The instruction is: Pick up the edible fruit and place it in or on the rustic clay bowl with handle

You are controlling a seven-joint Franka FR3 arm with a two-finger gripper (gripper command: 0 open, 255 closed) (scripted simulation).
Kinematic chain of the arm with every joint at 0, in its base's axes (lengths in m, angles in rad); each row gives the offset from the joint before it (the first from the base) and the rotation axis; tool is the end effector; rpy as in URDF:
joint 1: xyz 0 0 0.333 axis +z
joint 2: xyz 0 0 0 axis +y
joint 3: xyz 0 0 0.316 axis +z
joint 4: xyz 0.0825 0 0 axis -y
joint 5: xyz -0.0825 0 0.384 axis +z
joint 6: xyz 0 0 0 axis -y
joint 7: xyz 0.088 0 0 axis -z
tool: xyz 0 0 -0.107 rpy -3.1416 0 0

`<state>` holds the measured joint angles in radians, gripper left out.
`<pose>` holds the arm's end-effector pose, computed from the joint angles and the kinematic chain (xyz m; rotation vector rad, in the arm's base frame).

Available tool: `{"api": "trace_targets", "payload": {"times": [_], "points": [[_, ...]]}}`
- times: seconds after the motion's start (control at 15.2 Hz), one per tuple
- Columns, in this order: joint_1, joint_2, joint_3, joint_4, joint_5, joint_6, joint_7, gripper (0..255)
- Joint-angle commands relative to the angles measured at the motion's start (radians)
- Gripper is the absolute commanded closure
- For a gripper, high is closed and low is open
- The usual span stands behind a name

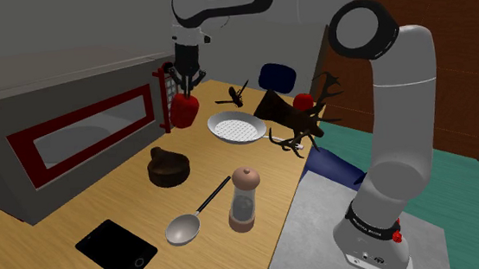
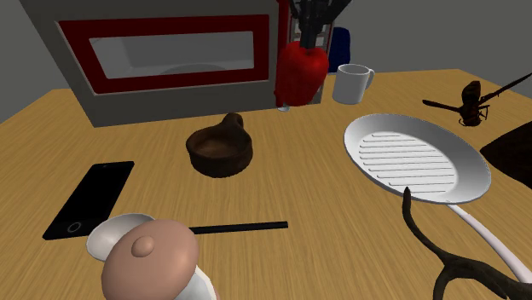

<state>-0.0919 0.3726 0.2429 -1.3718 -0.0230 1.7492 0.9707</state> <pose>0.6674 0.0727 0.5115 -2.8154 1.2447 0.0330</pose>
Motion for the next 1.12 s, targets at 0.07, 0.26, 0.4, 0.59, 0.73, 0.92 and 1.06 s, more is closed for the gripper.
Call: {"api": "trace_targets", "payload": {"times": [0.07, 0.26, 0.4, 0.59, 0.73, 0.92, 1.06], "points": [[0.003, 0.003, 0.001, 0.045, -0.001, -0.042, 0.003, 255], [0.007, 0.011, 0.001, 0.097, -0.003, -0.086, 0.005, 255], [0.009, 0.017, 0.002, 0.134, -0.004, -0.117, 0.007, 255], [0.014, 0.031, 0.002, 0.195, -0.008, -0.164, 0.009, 255], [0.017, 0.039, 0.002, 0.228, -0.01, -0.189, 0.011, 255], [0.058, 0.021, 0.019, 0.237, -0.013, -0.214, 0.068, 255], [0.086, 0.015, 0.03, 0.253, -0.016, -0.234, 0.107, 255]]}}
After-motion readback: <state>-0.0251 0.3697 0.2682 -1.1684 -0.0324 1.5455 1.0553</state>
